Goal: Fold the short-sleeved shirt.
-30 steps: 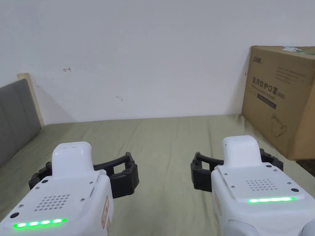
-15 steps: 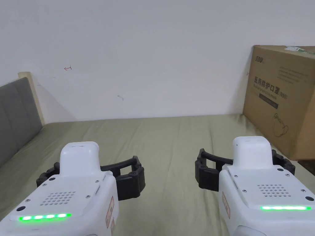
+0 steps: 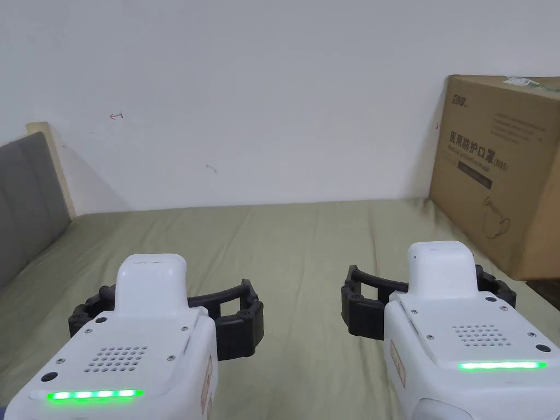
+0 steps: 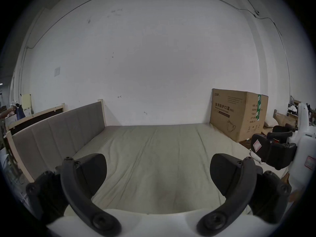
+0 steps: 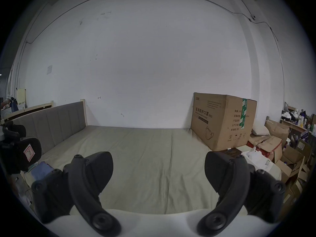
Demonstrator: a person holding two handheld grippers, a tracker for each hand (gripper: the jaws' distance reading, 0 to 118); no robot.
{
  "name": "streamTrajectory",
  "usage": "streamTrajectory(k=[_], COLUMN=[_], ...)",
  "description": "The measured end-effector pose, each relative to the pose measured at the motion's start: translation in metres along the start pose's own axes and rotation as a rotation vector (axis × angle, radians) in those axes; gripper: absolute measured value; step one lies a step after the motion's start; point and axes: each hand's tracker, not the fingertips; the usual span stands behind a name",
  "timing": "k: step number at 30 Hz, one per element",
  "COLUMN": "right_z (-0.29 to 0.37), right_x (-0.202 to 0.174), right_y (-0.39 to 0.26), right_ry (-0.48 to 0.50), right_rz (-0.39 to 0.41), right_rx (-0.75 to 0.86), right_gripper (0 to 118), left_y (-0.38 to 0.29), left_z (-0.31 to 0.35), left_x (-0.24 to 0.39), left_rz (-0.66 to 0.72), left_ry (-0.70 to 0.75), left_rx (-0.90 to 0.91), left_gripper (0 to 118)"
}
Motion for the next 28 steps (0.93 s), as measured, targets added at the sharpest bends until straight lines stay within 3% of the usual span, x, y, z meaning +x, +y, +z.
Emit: streamTrajectory(k=[9,19,28], right_z=[-0.0030,-0.0026,-0.0024], right_x=[0.0014,0.0037,0.0047], right_y=[-0.0028,-0.0051,-0.0048], right_ry=[-0.012,-0.012,-0.011], right_rz=[0.011,0.002,-0.004], right_rx=[-0.017,-0.023,-0.020], right_gripper=[109,109,109], left_y=[0.0101,0.0076,0.0038], left_z=[-0.0007,-0.0031,-0.0059], left_x=[-0.0080,-0.0014,-0.0052], left_rz=[0.082,0.004,0.017], left_ry=[-0.029,-0.040,-0.014], left_rx=[-0.037,-0.027,-0.063], left_gripper=[118,118,118])
